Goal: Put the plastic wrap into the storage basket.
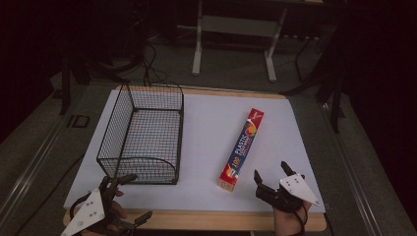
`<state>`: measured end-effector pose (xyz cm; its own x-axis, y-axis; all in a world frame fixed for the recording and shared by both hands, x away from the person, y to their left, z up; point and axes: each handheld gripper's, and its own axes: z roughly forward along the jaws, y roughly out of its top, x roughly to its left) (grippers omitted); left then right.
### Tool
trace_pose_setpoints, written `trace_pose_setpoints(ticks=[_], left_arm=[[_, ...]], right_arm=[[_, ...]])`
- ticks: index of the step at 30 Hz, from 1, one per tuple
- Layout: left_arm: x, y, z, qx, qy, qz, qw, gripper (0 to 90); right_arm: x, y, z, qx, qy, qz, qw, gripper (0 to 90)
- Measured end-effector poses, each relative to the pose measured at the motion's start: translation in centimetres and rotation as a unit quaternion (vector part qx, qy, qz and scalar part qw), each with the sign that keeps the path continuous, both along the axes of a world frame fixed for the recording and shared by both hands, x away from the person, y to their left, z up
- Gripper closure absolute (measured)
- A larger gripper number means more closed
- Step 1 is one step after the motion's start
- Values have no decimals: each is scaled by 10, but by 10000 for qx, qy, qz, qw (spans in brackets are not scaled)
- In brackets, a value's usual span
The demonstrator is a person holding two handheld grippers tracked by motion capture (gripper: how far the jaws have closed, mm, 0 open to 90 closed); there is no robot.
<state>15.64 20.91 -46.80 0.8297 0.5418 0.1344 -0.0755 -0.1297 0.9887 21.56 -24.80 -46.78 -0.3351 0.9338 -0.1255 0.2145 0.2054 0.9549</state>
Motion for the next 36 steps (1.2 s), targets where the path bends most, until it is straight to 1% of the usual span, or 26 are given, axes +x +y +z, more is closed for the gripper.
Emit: trace_pose_setpoints(ticks=[5, 6, 9, 12, 14, 15, 16, 17, 18, 19, 21, 23, 24, 25, 26, 27, 28, 30, 32, 34, 36], left_arm=[[-1, -2, 0, -25, -22, -15, 10000, 19], [-2, -2, 0, -17, -28, -23, 10000, 19], [-3, -3, 0, 7, -31, -34, 10000, 19], [-3, -4, 0, 30, -44, -17, 10000, 19], [-3, -5, 0, 31, -43, -3, 10000, 19], [-3, -5, 0, 30, -40, 6, 10000, 19], [-2, -5, 0, 31, -36, 9, 10000, 19], [-2, -5, 0, 32, -26, 16, 10000, 19], [-2, -5, 0, 34, -25, 25, 10000, 19], [-2, -6, 0, 40, -21, 27, 10000, 19], [-2, -6, 0, 37, -6, 44, 10000, 19], [-2, -6, 0, 34, 8, 51, 10000, 19], [-2, -6, 0, 29, 11, 53, 10000, 19], [-2, -6, 0, 21, 10, 58, 10000, 19], [-2, -6, 0, 21, 12, 58, 10000, 19], [-1, -6, -1, 23, 17, 58, 10000, 19], [-1, -6, -1, 28, 26, 55, 10000, 19], [-1, -7, -1, 45, 29, 48, 10000, 19], [-1, -7, -1, 39, 29, 38, 10000, 19], [-1, -7, -1, 37, 28, 34, 10000, 19], [-1, -7, -1, 34, 32, 23, 10000, 19]], right_arm=[[-1, 1, 1, -87, -96, 3, 9999, 117], [-2, 3, 1, -153, -139, 15, 9998, 117], [-2, 5, 2, -117, -127, 97, 9998, 117], [-3, 9, 4, -179, -111, 191, 9996, 120], [-3, 11, 6, -134, -88, 270, 9995, 138], [-2, 12, 7, -137, -39, 286, 9995, 148], [-2, 15, 9, -125, 70, 299, 9995, 160], [-2, 15, 9, -125, 70, 299, 9995, 160], [-1, 17, 11, -134, 117, 270, 9995, 173], [-1, 18, 13, -88, 185, 302, 9993, 175], [2, 22, 16, -144, 229, 259, 9993, 174], [6, 26, 19, -127, 304, 269, 9991, 144], [9, 28, 21, -204, 318, 203, 9991, 134], [12, 31, 23, -222, 332, 168, 9991, 127], [20, 36, 27, -210, 438, 133, 9987, 114], [20, 36, 27, -210, 438, 133, 9987, 114], [24, 38, 28, -219, 538, 85, 9983, 112], [35, 43, 29, -140, 789, 91, 9967, 105], [46, 48, 30, -133, 956, -22, 9953, 102], [57, 51, 30, 27, 1086, -54, 9941, 101], [66, 55, 30, 129, 1235, -154, 9921, 101]])
